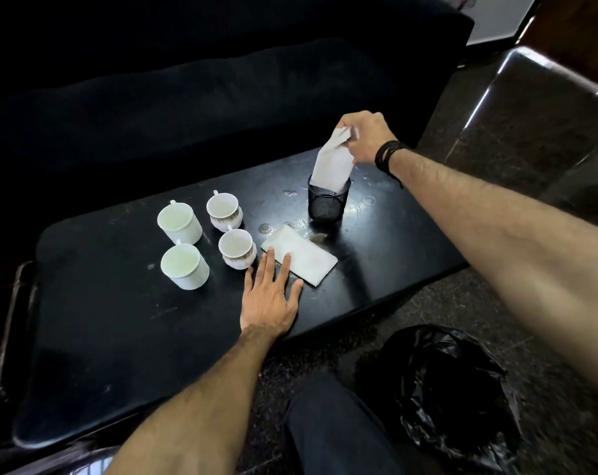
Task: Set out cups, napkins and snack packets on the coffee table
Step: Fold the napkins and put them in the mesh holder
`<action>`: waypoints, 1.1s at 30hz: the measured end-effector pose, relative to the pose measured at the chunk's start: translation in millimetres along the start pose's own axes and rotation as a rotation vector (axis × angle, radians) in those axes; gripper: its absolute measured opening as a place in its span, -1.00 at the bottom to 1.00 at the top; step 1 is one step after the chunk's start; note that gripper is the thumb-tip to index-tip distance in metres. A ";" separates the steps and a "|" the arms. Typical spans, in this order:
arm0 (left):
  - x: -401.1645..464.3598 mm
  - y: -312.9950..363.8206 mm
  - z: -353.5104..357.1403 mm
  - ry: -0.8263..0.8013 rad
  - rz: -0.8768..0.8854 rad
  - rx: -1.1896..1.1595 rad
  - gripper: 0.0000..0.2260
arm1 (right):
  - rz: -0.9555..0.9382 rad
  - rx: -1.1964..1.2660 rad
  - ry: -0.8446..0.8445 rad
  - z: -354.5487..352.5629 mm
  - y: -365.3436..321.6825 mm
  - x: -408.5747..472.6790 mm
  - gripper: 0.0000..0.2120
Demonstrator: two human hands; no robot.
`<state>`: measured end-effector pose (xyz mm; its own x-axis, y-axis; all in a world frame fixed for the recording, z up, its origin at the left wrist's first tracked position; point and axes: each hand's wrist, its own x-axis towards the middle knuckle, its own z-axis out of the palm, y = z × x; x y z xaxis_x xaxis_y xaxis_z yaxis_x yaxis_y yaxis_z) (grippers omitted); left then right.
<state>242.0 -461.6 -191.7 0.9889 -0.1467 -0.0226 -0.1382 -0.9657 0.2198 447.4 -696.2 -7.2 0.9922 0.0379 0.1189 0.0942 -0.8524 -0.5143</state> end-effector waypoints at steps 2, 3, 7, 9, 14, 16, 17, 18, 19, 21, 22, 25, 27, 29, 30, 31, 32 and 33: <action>0.1 -0.1 0.5 -0.001 -0.002 0.000 -0.41 | -0.001 -0.052 -0.042 -5.4 0.3 4.3 -0.74; 0.3 -0.2 0.7 0.001 -0.001 -0.001 -0.41 | 0.005 -0.072 -0.068 -8.3 0.3 6.1 -0.75; 0.7 -0.7 1.6 0.004 -0.002 0.003 -0.42 | -0.001 -0.134 -0.134 -5.5 -5.4 6.0 -0.82; 0.9 -0.9 1.6 0.006 0.000 0.009 -0.42 | -0.022 -0.155 -0.155 5.3 -8.5 3.2 -0.79; 0.4 -1.5 1.6 0.005 -0.001 0.004 -0.41 | -0.038 -0.261 -0.185 36.4 -4.8 -3.8 -0.63; 0.5 -0.7 0.6 0.008 -0.003 0.000 -0.40 | -0.012 -0.320 -0.195 46.5 0.8 -5.6 -0.58; 0.6 -0.6 0.3 0.010 -0.003 0.001 -0.40 | 0.013 -0.327 -0.197 49.8 2.7 -6.6 -0.57; 0.2 -0.6 0.1 0.010 -0.002 0.004 -0.40 | 0.038 -0.320 -0.190 51.5 4.4 -8.0 -0.55; -0.3 -0.6 -0.1 0.008 -0.002 0.005 -0.40 | 0.057 -0.298 -0.164 51.7 5.4 -10.3 -0.51; -0.8 -0.3 -0.7 0.003 -0.005 0.001 -0.40 | 0.064 -0.214 -0.019 48.9 5.4 -18.9 -0.42; -0.3 -0.2 -1.2 -0.001 -0.006 -0.002 -0.40 | 0.053 -0.150 0.102 47.5 4.0 -26.0 -0.41; -0.6 0.8 -1.9 -0.002 -0.006 -0.007 -0.40 | 0.046 0.011 0.450 53.5 -1.3 -61.5 -0.52; -1.2 1.2 -2.4 0.000 -0.008 -0.017 -0.40 | 0.085 0.032 0.533 66.7 -0.2 -92.5 -0.61; -1.0 1.0 -3.1 -0.001 -0.013 -0.023 -0.39 | 0.149 0.024 0.471 84.0 6.7 -122.7 -0.69; -0.7 1.1 -3.3 -0.002 -0.014 -0.021 -0.39 | 0.190 0.017 0.376 92.7 10.8 -135.9 -0.69; -0.6 1.4 -3.5 -0.002 -0.013 -0.015 -0.39 | 0.230 -0.003 0.253 100.7 14.4 -147.4 -0.65; -0.4 1.5 -3.8 -0.004 -0.010 -0.007 -0.39 | 0.260 -0.034 0.126 107.7 16.8 -157.0 -0.57; -0.3 1.5 -4.1 -0.007 -0.008 -0.001 -0.38 | 0.276 -0.066 0.016 113.2 17.2 -165.0 -0.48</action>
<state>241.7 -462.1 -187.4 0.9896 -0.1407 -0.0315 -0.1304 -0.9666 0.2207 294.6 -658.1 -131.7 0.9781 -0.2080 -0.0037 -0.1850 -0.8616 -0.4727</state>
